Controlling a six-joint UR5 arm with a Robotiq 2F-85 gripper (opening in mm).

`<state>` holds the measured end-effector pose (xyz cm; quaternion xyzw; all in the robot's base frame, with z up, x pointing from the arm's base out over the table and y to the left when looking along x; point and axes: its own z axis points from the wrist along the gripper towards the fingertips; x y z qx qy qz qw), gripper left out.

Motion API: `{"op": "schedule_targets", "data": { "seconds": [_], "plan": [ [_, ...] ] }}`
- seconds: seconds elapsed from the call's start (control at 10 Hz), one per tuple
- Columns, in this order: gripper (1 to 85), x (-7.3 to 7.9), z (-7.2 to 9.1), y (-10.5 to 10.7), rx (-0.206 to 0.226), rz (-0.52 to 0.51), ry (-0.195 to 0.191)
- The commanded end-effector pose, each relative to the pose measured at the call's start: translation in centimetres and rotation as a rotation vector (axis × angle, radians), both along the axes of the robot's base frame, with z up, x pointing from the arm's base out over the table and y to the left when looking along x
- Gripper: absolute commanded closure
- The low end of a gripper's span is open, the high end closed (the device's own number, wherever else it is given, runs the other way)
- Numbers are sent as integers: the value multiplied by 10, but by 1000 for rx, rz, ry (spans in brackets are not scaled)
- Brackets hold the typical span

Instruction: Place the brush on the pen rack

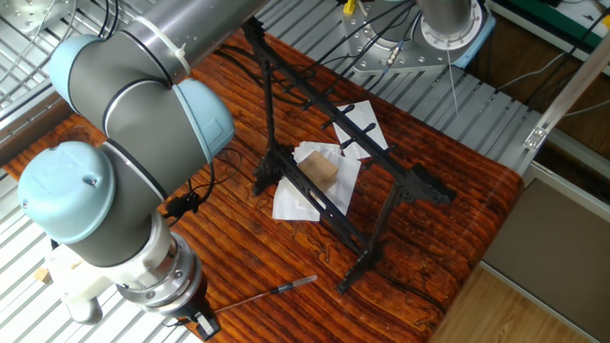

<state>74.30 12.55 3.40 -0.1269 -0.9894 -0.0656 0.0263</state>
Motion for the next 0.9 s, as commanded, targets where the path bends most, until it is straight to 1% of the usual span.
{"op": "schedule_targets", "data": {
  "seconds": [0.0,0.2,0.5,0.6,0.8],
  "plan": [
    [707,-2,5,-3,-4,19,0],
    [670,-1,6,0,7,28,-3],
    [600,-7,9,3,24,58,12],
    [597,-10,10,5,31,60,19],
    [597,-12,13,3,30,67,20]
  ]
}}
